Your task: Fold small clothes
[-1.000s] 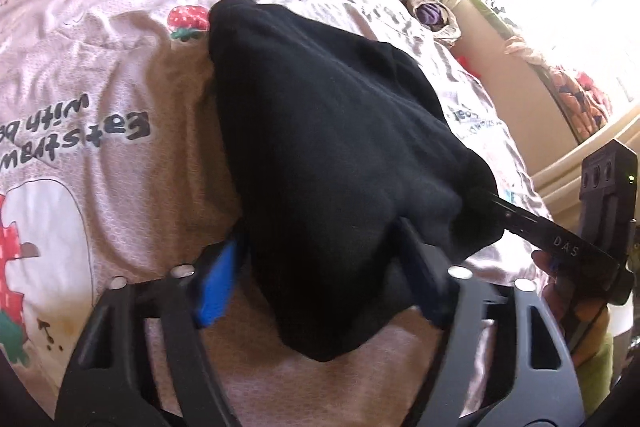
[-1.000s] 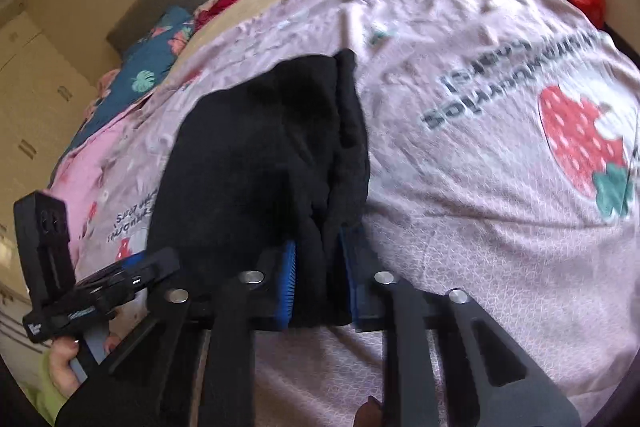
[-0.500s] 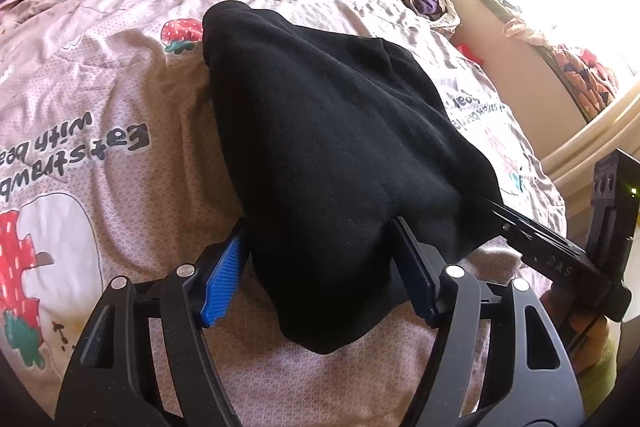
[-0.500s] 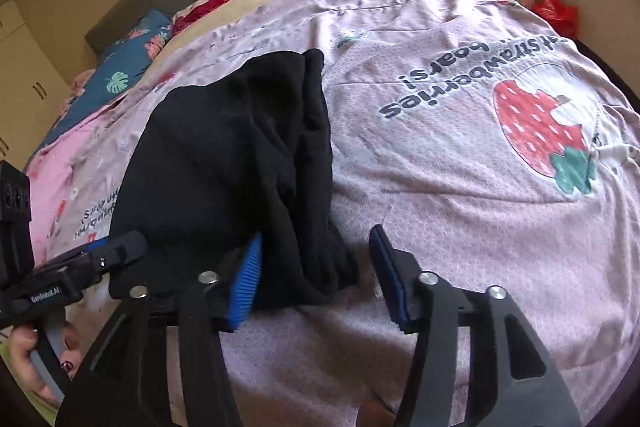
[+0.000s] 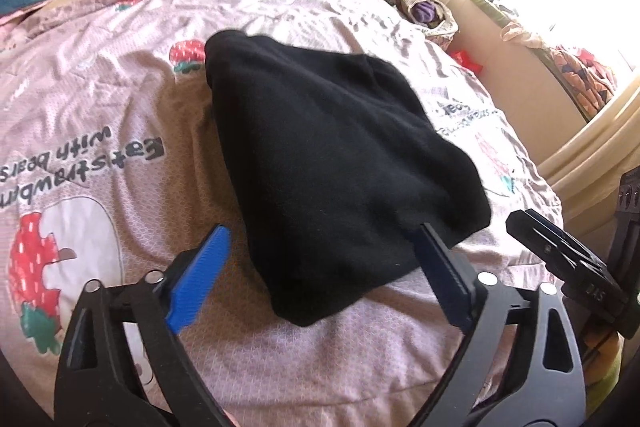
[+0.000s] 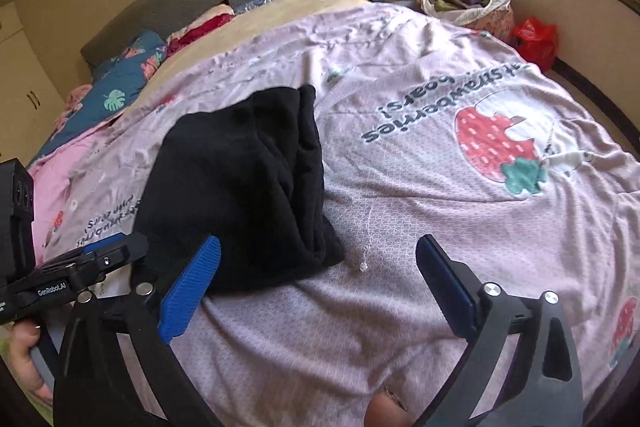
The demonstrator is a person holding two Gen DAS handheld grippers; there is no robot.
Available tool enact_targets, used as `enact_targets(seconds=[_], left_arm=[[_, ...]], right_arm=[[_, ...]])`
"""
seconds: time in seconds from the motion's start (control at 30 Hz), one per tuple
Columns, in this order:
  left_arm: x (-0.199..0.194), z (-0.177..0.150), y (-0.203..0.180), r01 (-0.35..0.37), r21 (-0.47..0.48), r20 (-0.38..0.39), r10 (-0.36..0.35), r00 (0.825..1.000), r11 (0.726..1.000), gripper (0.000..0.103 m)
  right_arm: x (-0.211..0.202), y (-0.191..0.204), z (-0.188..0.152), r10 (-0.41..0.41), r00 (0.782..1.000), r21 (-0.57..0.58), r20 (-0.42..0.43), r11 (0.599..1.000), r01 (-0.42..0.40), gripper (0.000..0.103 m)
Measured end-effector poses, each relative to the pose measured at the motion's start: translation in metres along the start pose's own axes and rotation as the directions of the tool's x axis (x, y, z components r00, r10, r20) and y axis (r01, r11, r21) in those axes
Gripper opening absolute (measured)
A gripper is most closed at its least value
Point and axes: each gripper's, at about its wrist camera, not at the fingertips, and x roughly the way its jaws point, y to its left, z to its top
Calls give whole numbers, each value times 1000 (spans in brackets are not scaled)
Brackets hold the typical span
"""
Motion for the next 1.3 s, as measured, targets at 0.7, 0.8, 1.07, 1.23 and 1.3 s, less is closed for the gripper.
enact_targets(seconds=[0.7,0.8,1.07,1.23,1.3], left_arm=[[-61,-18,-11,12,17,76,-13,997,1000,94],[-71,-25,-12,10,26,94,-12,995,1000,94],[-85,-52,-13,-19,59,121,12,993,998,94],[-88,-75,-12,-24,54,139,17,990,998,94],[-89,-82,-12,-21,53,146,13,989,998,94]], right_arm=[[-76,24,-19,34,995,-48,92,998,-30,99],[-88,30,-28,42,994,-66,102,997,-35,99],[-103,39,-62,37,990,-111,134,994,-22,99],[-107,41,-85,50,988,-122,148,992,-33,99],[-106,41,-92,38,988,-128,152,992,-18,99]])
